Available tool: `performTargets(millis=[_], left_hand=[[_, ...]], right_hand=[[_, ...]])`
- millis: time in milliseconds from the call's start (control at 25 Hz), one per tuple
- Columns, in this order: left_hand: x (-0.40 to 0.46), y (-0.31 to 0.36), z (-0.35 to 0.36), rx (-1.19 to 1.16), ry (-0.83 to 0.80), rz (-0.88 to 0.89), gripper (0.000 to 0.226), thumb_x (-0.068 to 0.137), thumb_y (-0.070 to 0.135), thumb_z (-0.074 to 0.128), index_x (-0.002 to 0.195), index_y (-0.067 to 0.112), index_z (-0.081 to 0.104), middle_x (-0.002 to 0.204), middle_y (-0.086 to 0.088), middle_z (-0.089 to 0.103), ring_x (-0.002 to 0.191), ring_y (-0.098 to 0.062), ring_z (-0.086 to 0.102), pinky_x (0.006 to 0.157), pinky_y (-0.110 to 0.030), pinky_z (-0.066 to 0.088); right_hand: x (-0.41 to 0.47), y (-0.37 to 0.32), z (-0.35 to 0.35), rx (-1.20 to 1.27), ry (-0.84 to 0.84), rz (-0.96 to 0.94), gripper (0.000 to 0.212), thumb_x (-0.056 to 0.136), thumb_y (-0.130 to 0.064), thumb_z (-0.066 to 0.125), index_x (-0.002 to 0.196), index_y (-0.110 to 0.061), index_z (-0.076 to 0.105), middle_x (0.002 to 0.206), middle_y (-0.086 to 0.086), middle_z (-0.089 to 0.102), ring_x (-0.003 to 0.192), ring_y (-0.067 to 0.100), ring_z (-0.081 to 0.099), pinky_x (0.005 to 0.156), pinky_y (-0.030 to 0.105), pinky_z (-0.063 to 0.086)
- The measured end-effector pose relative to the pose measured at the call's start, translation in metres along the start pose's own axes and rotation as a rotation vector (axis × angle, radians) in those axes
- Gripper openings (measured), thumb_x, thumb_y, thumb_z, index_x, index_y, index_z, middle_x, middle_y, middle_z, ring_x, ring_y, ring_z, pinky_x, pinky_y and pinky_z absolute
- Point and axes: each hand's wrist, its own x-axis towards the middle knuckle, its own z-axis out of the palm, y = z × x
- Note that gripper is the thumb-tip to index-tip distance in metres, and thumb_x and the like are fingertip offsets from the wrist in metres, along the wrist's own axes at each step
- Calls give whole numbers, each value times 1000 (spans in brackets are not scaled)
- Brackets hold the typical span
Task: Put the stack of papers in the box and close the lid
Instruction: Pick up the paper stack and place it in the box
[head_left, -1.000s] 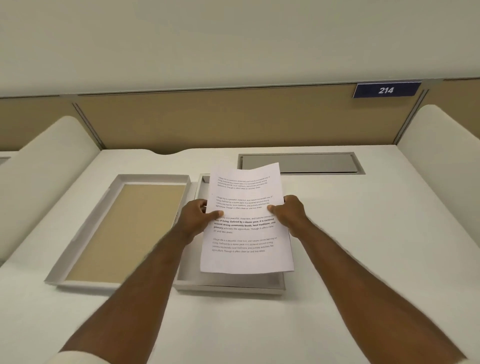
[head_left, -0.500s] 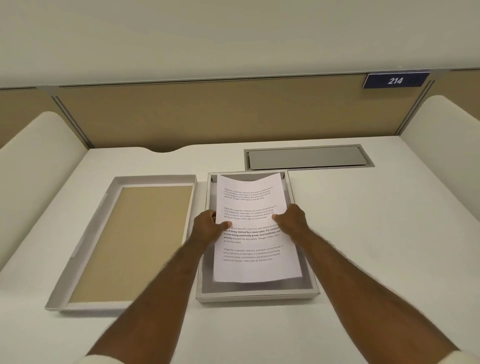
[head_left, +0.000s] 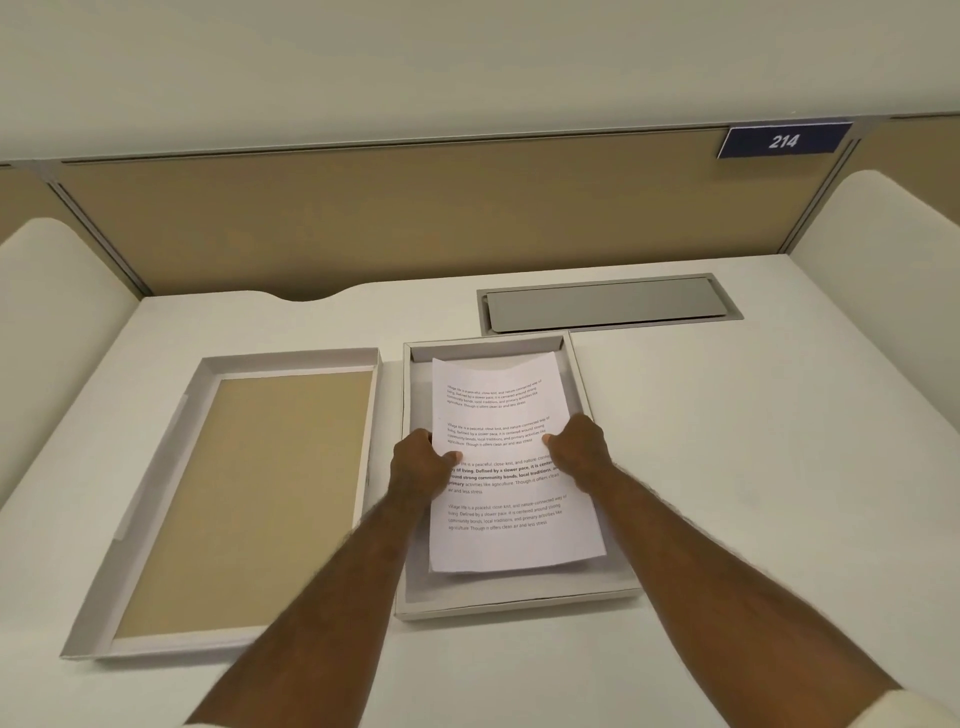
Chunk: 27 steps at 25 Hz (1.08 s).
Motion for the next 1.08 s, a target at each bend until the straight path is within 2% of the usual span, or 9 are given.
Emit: performTargets(millis=[240, 520, 640, 720, 880, 960, 1080], left_hand=[[1, -5, 6, 8, -9, -31, 45, 85, 27, 72, 117, 0, 55, 123, -16, 65, 110, -33, 64, 90, -38, 54], [4, -2, 13, -5, -40, -55, 47, 90, 17, 67, 126, -4, 46, 132, -20, 58, 120, -34, 58, 85, -31, 46], [0, 3, 20, 11, -3, -56, 48, 90, 13, 65, 129, -6, 44, 132, -23, 56, 121, -34, 57, 94, -35, 48], [-5, 5, 25, 45, 36, -37, 57, 92, 13, 62, 139, -4, 35, 135, -23, 51, 122, -34, 54, 99, -36, 47], [-19, 3, 34, 45, 122, 52, 82, 92, 10, 59, 154, 0, 7, 154, -19, 31, 142, -30, 34, 114, -33, 33], [-19, 2, 34, -17, 138, 63, 83, 91, 5, 58, 155, 1, 5, 160, -17, 24, 148, -30, 26, 118, -32, 24], [-15, 0, 31, -57, 120, 55, 82, 91, 3, 58, 154, 0, 7, 163, -16, 18, 151, -29, 19, 121, -29, 17]], right_hand=[[1, 1, 9, 64, 24, -27, 36, 85, -16, 64, 117, -2, 53, 120, 17, 65, 109, 35, 62, 84, 30, 48], [0, 3, 13, 74, 22, -16, 40, 88, -14, 61, 125, -4, 50, 122, 16, 64, 112, 35, 61, 93, 37, 51], [-3, 2, 15, 37, 74, -42, 40, 88, -13, 62, 125, -1, 52, 123, 17, 63, 114, 34, 60, 94, 37, 50], [-7, 2, 17, 25, 120, -64, 37, 88, -12, 63, 121, 2, 54, 121, 19, 64, 112, 34, 61, 92, 37, 51], [-15, 2, 22, 4, 181, -84, 33, 89, -11, 62, 118, 3, 52, 117, 21, 64, 110, 36, 61, 88, 38, 50], [-17, 3, 24, 11, 192, -92, 38, 90, -11, 61, 124, 3, 49, 121, 21, 62, 114, 36, 59, 90, 38, 49], [-20, 5, 27, 24, 169, -106, 54, 93, -13, 56, 141, 3, 36, 136, 22, 53, 127, 36, 51, 102, 38, 43]])
